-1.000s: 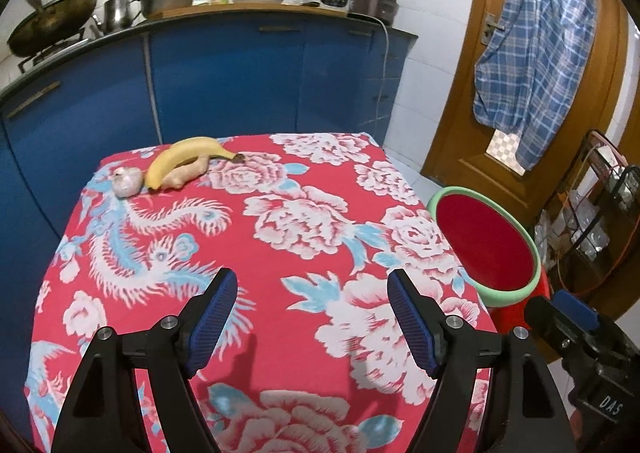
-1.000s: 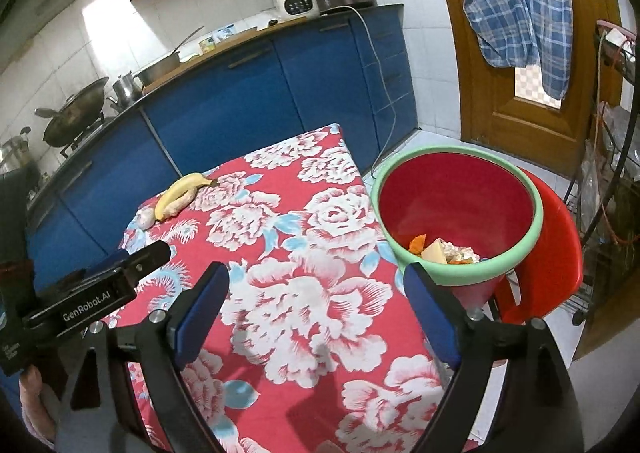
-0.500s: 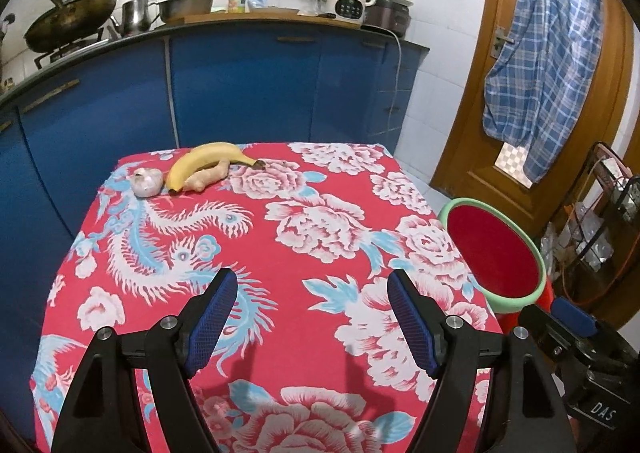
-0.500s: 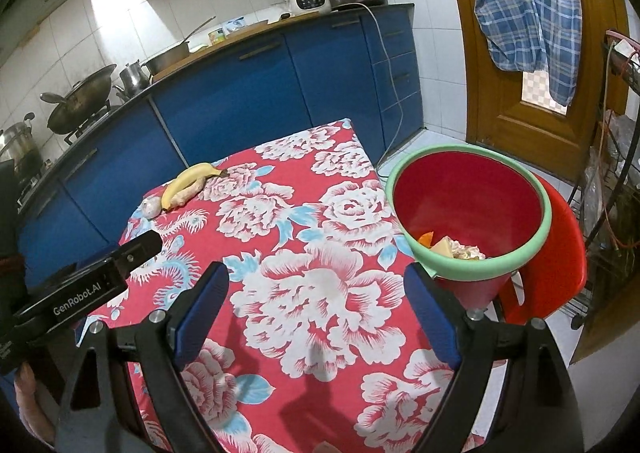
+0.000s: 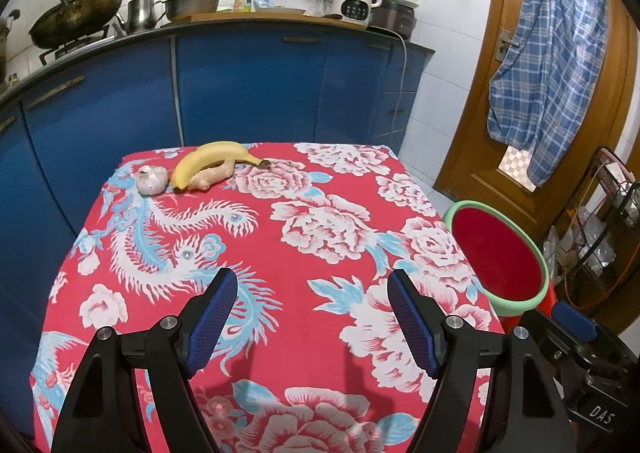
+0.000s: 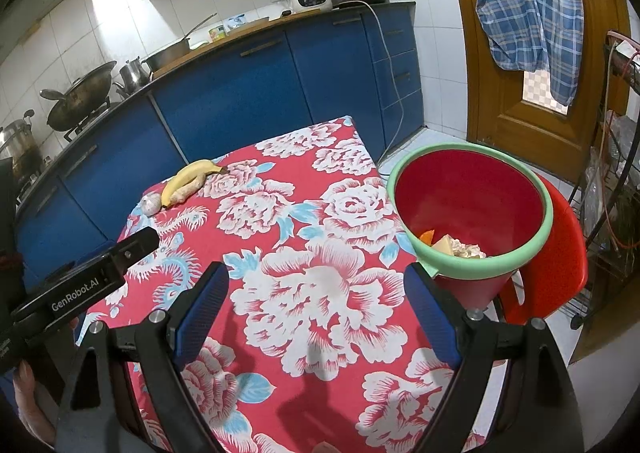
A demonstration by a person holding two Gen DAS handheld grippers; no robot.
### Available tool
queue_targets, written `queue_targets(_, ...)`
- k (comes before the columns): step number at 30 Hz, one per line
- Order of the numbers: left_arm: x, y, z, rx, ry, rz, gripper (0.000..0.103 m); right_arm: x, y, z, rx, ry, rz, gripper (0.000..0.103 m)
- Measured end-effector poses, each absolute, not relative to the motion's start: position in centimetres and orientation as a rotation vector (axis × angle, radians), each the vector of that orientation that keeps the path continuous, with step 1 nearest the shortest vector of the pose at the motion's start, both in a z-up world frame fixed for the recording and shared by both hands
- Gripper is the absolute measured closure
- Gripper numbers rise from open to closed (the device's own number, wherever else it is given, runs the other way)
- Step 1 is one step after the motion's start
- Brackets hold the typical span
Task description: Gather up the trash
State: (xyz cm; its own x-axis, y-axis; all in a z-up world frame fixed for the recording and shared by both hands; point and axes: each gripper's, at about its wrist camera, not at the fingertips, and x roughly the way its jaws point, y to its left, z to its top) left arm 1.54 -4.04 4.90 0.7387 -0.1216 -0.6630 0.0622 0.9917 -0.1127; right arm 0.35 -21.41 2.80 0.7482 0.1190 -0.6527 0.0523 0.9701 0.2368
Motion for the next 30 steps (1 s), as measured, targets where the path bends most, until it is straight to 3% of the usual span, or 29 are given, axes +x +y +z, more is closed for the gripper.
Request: queue_targets(30,1.76,-3.50,4.69,-0.096,0.732,-0.089,0.025,0.42,-21.33,2.79,0.246,0.729,0.037,0.014)
